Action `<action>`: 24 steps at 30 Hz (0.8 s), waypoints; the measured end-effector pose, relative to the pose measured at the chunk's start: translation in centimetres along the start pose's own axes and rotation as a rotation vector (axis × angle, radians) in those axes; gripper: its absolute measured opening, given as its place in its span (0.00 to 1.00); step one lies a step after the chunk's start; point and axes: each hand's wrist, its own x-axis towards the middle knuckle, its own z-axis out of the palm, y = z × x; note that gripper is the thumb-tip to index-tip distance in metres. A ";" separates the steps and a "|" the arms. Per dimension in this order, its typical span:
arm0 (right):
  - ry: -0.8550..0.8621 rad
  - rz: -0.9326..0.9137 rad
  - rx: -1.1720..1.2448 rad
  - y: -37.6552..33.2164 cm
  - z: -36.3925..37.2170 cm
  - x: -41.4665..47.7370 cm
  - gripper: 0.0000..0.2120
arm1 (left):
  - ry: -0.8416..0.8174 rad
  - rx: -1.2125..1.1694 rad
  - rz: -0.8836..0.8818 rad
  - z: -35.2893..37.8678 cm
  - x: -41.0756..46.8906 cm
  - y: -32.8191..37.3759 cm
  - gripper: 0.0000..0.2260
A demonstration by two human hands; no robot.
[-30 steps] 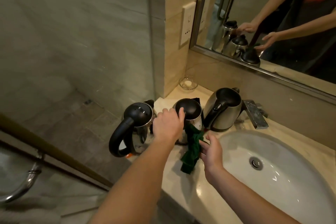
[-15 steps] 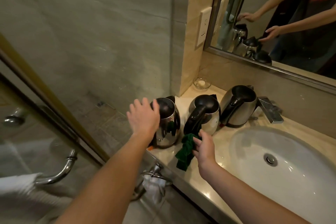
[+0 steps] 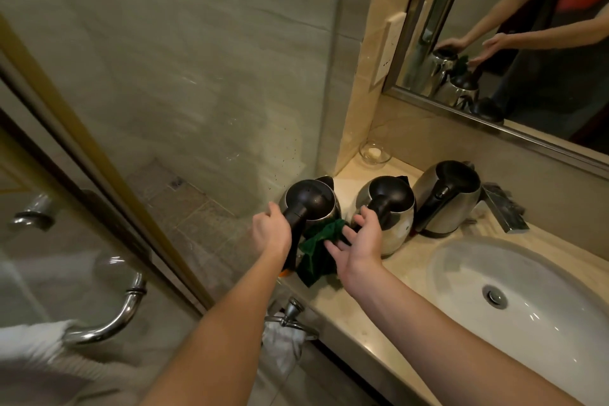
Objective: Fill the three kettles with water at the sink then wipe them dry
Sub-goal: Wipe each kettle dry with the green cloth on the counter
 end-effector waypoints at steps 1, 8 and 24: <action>0.009 0.000 0.031 -0.2 0.8 -0.3 0.26 | 0.013 0.015 0.012 0.0 0.0 0.0 0.24; 0.085 -0.023 0.058 0.2 3.6 -0.9 0.08 | 0.042 0.070 0.072 0.3 0.3 -0.6 0.25; -0.009 0.104 -0.018 1.9 -0.3 1.8 0.18 | 0.060 0.012 0.121 0.6 0.5 -1.0 0.23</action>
